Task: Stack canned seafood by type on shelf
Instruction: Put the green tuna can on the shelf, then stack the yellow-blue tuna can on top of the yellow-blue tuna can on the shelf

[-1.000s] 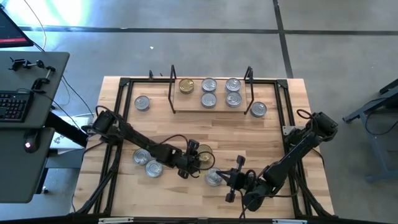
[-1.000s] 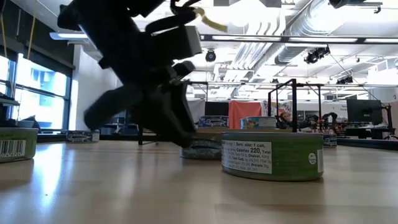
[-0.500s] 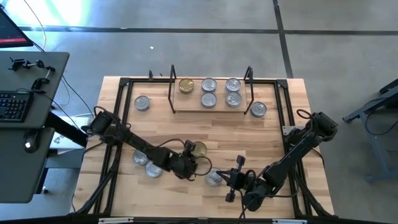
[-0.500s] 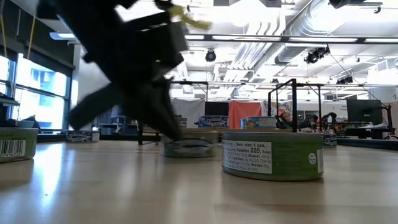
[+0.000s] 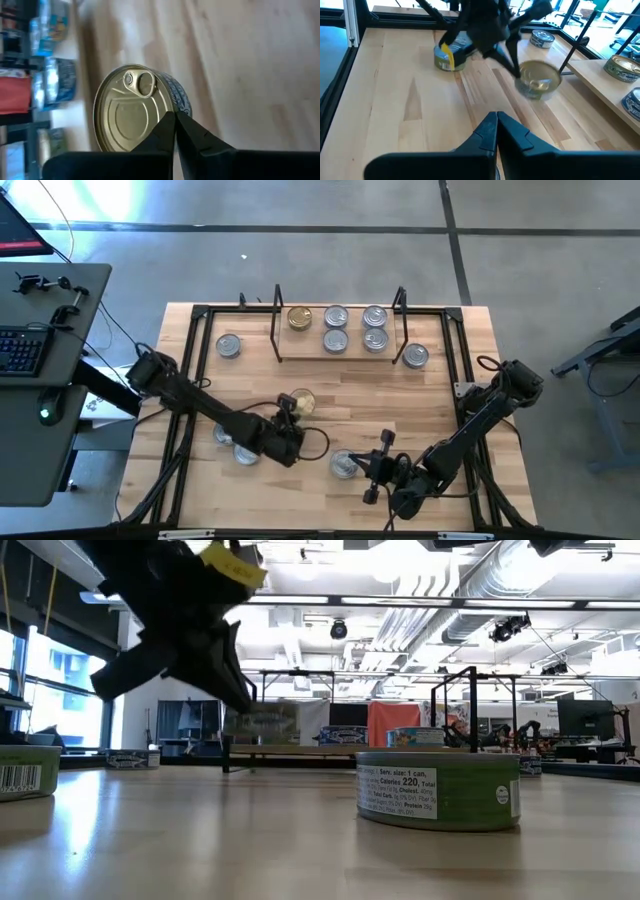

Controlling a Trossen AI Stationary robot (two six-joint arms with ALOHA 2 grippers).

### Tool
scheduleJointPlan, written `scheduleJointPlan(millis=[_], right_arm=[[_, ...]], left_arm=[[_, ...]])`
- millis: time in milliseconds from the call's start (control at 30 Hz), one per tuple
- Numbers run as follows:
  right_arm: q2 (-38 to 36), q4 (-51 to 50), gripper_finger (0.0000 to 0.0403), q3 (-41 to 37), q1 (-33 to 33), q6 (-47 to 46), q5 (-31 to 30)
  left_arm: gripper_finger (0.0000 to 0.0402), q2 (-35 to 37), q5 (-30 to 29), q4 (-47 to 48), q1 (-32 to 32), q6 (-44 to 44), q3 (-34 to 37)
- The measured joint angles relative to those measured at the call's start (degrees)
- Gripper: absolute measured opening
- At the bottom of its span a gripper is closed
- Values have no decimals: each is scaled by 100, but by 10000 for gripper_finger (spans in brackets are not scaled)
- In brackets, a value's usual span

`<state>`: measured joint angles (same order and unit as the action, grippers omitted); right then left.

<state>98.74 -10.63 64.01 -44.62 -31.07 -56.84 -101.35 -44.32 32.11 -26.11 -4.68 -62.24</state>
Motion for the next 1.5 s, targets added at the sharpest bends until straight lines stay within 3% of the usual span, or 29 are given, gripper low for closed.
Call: scheduleJointPlan(millis=[167,467,767,1067,1500], right_arm=[[0,-36,0,0,0,0,0],[0,-36,0,0,2,-2,0],[0,-42,0,0,0,-15,0],[0,-49,0,0,0,-7,-1],[0,-69,0,0,0,-3,-25]], left_arm=[[0,381,30,-39,436,-170,-6],[0,536,1282,-570,2177,-964,-15],[0,423,1363,-782,3316,-1395,-15],[13,423,1552,-672,3793,-1404,-15],[120,745,1263,-503,3778,-1056,-240]])
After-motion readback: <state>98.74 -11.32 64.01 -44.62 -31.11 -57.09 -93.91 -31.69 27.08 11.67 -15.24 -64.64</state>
